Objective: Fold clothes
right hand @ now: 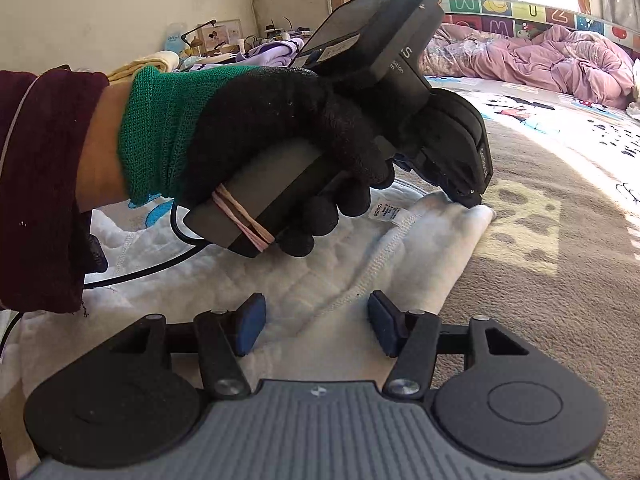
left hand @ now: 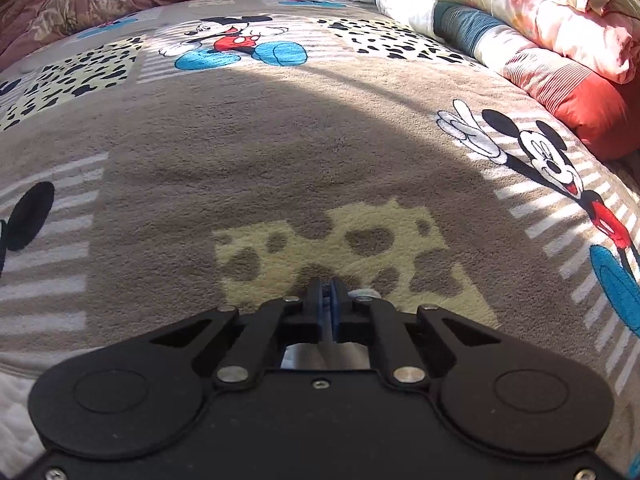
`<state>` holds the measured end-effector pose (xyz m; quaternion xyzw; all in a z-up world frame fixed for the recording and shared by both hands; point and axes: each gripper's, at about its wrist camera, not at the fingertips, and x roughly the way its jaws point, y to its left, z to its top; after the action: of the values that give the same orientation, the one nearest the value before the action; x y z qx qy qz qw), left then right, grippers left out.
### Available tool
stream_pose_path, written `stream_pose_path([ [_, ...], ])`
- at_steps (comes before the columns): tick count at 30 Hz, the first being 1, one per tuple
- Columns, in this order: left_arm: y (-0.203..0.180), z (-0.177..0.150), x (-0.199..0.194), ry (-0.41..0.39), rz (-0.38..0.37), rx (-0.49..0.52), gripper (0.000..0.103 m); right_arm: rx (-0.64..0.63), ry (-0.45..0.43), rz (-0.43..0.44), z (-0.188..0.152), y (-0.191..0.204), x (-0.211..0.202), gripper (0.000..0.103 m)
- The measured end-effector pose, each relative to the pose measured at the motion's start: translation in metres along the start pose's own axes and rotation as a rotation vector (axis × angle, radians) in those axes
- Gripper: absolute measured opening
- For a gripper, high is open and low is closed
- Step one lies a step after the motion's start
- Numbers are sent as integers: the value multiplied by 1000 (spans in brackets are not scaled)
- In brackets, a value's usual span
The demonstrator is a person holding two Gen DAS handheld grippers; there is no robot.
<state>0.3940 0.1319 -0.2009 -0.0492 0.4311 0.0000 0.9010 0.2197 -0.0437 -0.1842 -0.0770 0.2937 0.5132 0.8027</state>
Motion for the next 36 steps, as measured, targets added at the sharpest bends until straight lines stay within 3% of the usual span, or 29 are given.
stream_pose_path([
  [4, -2, 9, -35, -47, 28, 36, 7, -11, -10, -10, 2, 0, 0, 59],
  [8, -11, -1, -68, -55, 16, 136, 8, -25, -19, -24, 2, 3, -1, 59],
  [10, -21, -12, -73, -34, 4, 207, 17, -28, -23, -28, 2, 4, -2, 58],
  [11, -26, -18, -74, -21, -3, 245, 38, -28, -25, -29, 2, 3, -2, 58],
  [12, -31, -24, -75, -8, -9, 283, 53, -30, -27, -30, 2, 3, -2, 58],
  [14, -40, -35, -72, 17, -7, 352, 51, -32, -29, -31, 2, 3, -2, 58],
  [15, -44, -40, -64, 28, 12, 379, 36, -33, -28, -30, 2, 3, -2, 59],
  [16, -46, -43, -57, 29, 34, 399, 32, -34, -27, -30, 2, 3, -2, 59],
  [20, -33, -37, -39, -16, 36, 315, 24, -35, -22, -25, 3, 3, -1, 60],
  [24, -29, -28, -26, -16, 18, 283, 23, -29, -17, -16, 4, 0, 0, 62],
  [30, -9, -9, -10, -19, -43, 93, 22, -27, -12, -12, 6, -1, 3, 62],
  [36, -7, -10, 0, -26, -44, 16, 21, -24, -13, -12, 5, -2, 4, 63],
])
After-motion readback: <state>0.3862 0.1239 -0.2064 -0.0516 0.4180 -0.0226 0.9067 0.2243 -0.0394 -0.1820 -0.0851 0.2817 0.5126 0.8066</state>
